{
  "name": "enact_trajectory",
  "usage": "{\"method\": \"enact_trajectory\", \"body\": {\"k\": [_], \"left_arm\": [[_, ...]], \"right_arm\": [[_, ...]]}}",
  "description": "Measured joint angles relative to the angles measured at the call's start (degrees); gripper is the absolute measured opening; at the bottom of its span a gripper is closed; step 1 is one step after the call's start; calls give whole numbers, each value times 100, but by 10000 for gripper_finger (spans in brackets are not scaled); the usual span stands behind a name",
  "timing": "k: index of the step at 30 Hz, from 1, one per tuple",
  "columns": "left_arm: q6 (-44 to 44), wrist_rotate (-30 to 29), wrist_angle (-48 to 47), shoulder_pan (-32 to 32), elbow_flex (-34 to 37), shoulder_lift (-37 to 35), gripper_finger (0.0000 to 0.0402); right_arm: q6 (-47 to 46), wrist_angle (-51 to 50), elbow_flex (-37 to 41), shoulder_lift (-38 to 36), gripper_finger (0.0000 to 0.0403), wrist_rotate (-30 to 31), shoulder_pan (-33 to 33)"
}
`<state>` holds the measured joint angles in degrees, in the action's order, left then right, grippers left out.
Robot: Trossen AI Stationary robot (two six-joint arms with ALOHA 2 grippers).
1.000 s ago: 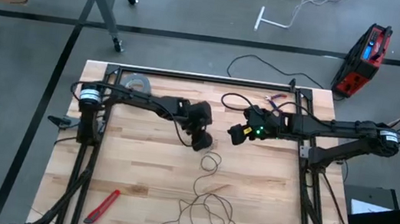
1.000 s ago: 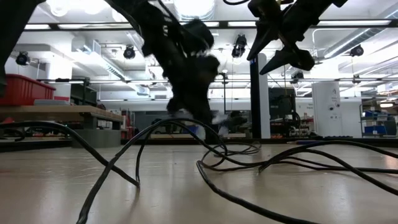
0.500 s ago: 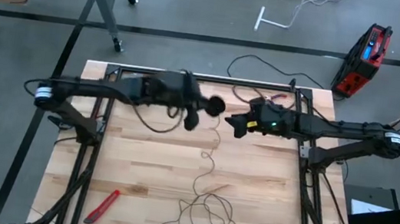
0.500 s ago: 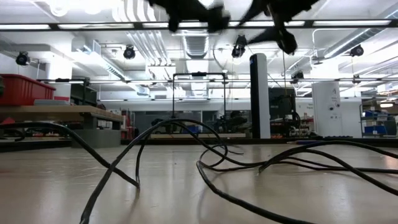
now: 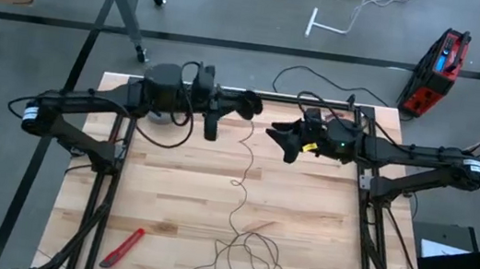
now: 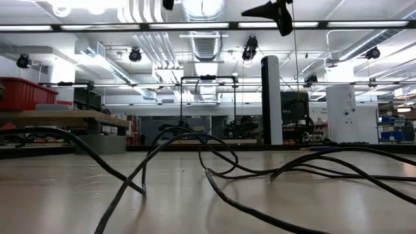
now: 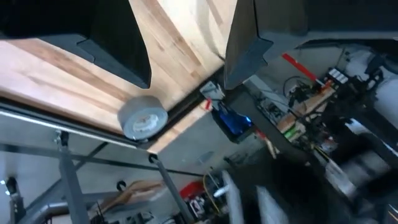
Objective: Coil cords
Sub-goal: Coil the black wire on the black spool
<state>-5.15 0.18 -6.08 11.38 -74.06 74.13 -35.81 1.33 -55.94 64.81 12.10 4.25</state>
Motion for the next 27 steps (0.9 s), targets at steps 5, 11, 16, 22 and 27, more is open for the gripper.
{"method": "enact_trajectory", "body": {"k": [5, 11, 16, 22, 27], "left_arm": [[-89, -256, -1701, 4, 0, -2, 22], [358, -273, -3309, -15, 0, -2, 22], [927, -940, -3652, -116, -6, -2, 22], [1621, -2470, -3691, -498, -231, 0, 22], [2288, -2809, -3770, -718, -584, 10, 22]], "right_arm": [[9, -299, -241, -1, 199, 0, 0], [109, -1191, -685, 266, 199, -5, 0], [507, -1691, -1211, 815, 199, -204, -22], [1422, -1941, -1957, 1552, 199, -190, -68], [2082, -2477, -2702, 2110, 199, -71, -61]]}}
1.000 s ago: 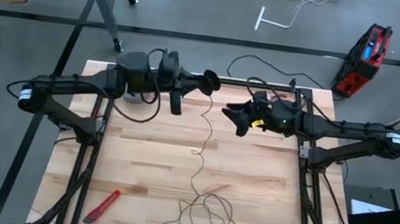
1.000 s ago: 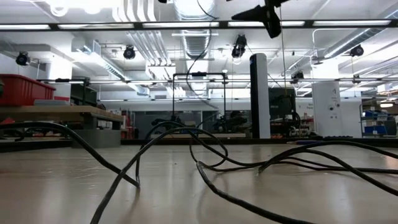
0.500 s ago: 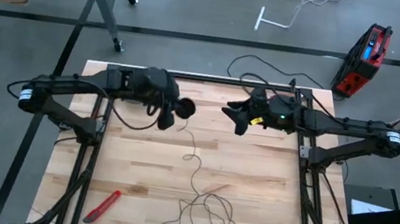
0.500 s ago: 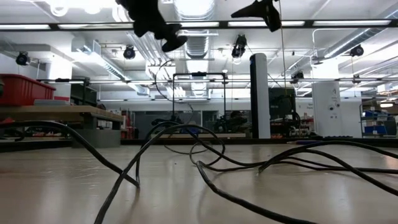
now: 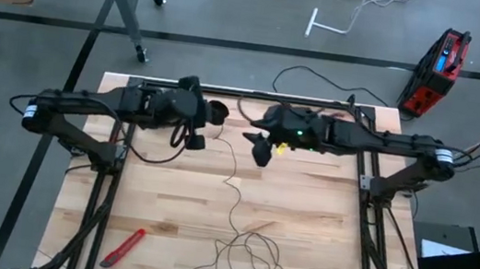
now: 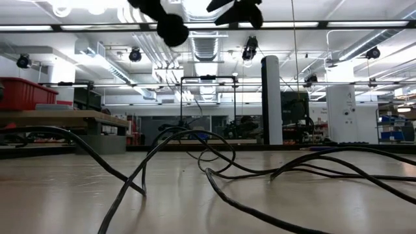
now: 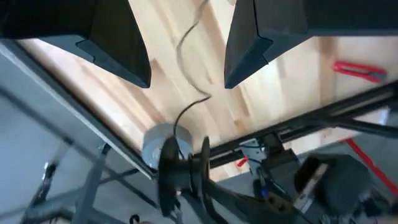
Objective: Coil cords
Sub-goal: Coil the black wire on the black spool
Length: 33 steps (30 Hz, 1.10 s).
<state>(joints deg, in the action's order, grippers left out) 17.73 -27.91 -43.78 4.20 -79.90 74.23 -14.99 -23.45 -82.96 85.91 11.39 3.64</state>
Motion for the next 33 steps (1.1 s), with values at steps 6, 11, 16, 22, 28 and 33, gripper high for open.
{"method": "enact_trajectory", "body": {"k": [6, 11, 16, 22, 28, 33], "left_arm": [[92, -138, -526, -21, -437, 223, 22], [94, -149, -727, -30, -631, 446, 19], [-6, 157, -623, -73, -763, 577, 16], [-179, 299, -530, -94, -761, 562, 16], [-230, 351, -419, -213, -758, 532, 16], [-399, 619, -209, -279, -754, 527, 14]], "right_arm": [[637, -22, -699, 514, 199, 68, -2], [883, -37, -1167, 873, 199, 71, -1], [911, -330, -1516, 1176, 199, 290, 0], [895, -618, -1626, 1246, 199, 473, -2], [847, -618, -1613, 1246, 199, 447, -5], [790, -609, -1613, 1244, 198, 440, -13]]}}
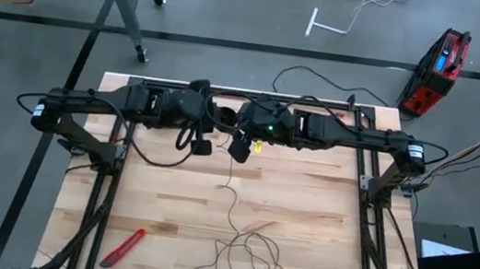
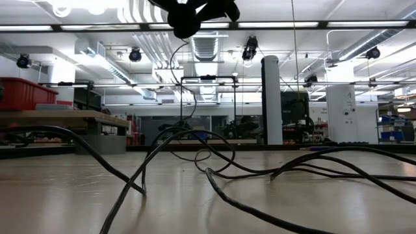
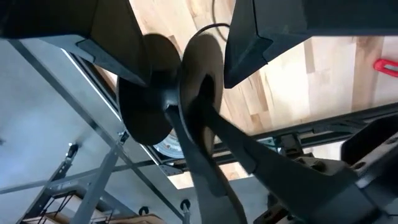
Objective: Coil cords
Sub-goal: Coil the black wire on the black spool
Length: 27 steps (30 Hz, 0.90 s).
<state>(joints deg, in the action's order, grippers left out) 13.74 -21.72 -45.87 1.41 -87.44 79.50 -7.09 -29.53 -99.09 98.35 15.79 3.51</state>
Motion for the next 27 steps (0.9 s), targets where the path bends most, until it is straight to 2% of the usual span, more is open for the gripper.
{"method": "enact_trajectory", "body": {"k": [6, 9, 13, 15, 27], "left_arm": [[-101, 160, 164, -102, 2, -4, 7], [-101, 173, 245, -143, 2, -4, 6], [-168, 164, 228, -168, 4, -13, 6], [-282, 166, 214, -174, 8, -45, 6], [-446, 189, 331, -179, 11, -472, 20]], "right_arm": [[-185, 27, 4, -2, 157, -111, 5], [-208, 41, 4, -7, 114, -166, 4], [-234, 22, 5, -11, 37, -394, 8], [-252, 10, 7, -20, 13, -518, 11], [-596, 502, 6, -111, 1, -710, 11]]}}
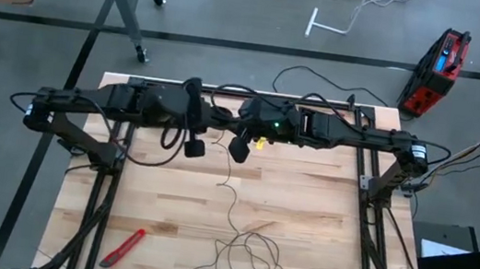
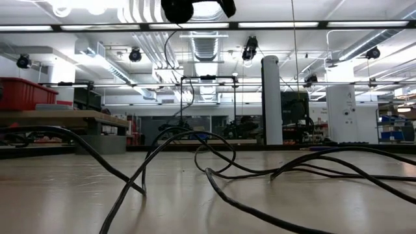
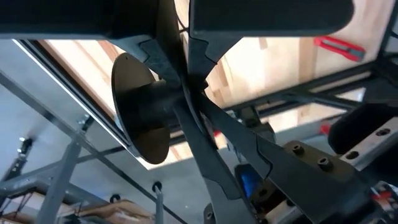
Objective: Coil cords
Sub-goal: Coil the black wire on the black spool
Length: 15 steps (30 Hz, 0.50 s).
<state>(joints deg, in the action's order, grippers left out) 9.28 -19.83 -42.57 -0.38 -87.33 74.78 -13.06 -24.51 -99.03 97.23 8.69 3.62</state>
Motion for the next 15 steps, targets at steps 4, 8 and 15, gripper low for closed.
{"method": "enact_trajectory", "body": {"k": [4, 8, 15], "left_arm": [[-168, 2, 13, -1, 0, -110, 30], [-307, 4, -12, 0, 5, -167, 39], [-485, 371, 13, 4, -15, -194, 55]], "right_arm": [[-122, 143, 52, -15, 1, -44, 0], [-250, 305, 218, -27, 0, -85, 0], [-614, 363, 669, 54, 0, -203, 31]]}}
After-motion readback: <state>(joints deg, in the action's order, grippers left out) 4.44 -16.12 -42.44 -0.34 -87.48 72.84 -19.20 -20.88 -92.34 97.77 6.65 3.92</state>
